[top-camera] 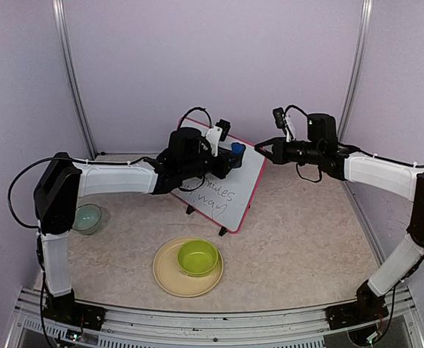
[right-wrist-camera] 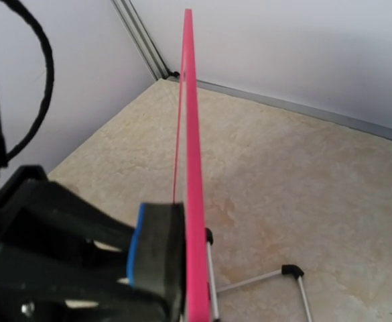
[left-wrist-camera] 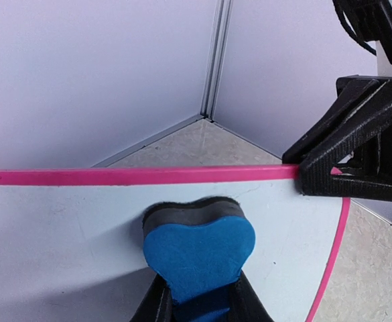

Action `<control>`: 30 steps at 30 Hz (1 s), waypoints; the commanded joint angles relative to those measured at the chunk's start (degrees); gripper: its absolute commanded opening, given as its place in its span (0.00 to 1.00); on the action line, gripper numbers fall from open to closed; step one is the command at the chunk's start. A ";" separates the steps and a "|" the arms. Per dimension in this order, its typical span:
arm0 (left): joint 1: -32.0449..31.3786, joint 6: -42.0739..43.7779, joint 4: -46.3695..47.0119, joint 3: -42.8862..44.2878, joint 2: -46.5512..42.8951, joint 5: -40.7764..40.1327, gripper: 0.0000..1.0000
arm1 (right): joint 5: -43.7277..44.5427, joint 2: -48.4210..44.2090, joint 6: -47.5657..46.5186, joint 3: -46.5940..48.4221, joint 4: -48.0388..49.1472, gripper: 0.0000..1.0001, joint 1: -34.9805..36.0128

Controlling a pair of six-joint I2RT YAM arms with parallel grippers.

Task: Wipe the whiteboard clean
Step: Erase the center of the whiteboard.

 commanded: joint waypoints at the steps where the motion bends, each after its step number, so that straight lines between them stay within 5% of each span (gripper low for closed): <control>1: 4.65 -1.88 -1.96 1.69 3.07 -0.06 0.04 | -9.64 -1.51 -2.14 -0.31 -7.40 0.00 2.10; 30: 22.06 -1.27 -19.61 13.26 7.95 3.91 0.04 | -8.85 -1.74 -3.78 0.83 -9.22 0.00 2.10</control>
